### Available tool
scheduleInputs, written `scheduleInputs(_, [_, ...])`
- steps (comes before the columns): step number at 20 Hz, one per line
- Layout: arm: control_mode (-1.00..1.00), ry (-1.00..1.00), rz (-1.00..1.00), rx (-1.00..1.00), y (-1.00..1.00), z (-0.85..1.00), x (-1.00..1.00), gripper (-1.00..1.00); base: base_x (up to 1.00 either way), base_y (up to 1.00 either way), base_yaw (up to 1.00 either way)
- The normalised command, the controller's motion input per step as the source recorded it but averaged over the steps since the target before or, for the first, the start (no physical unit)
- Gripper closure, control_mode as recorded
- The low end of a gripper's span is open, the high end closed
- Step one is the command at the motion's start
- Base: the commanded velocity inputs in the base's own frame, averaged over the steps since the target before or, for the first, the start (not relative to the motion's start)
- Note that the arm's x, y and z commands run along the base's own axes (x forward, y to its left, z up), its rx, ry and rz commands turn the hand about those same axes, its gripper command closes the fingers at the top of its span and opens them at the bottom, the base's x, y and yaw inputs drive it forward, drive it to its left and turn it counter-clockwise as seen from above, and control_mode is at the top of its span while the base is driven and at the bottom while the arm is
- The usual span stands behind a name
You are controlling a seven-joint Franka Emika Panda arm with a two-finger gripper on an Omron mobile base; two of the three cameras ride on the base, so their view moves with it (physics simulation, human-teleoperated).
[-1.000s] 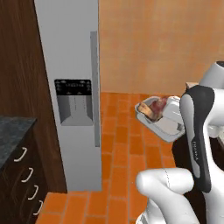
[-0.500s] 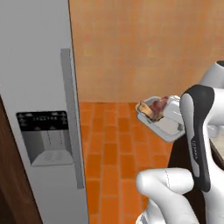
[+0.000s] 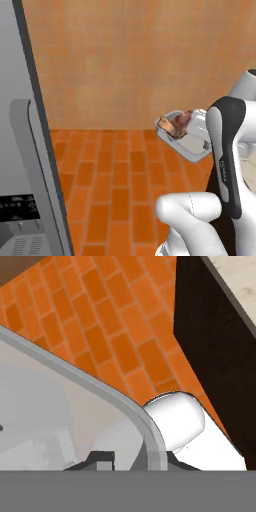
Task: Take the meat container that has the steak and place it on the second highest rack of the freezer. Then take the vegetable container that has the lemon and carrot and place it on the highest rack of the freezer.
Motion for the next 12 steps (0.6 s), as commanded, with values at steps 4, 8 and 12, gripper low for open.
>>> scheduleInputs(4, [1.00,0.00,0.00,0.00,0.00,0.00,0.00,1.00,1.00,-0.31,0.00])
scheduleInputs(8, [1.00,0.00,0.00,0.00,0.00,0.00,0.00,1.00,1.00,-0.17,0.28])
scheduleInputs(12, [1.00,0.00,0.00,0.00,0.00,0.00,0.00,1.00,0.71,-0.01,0.71])
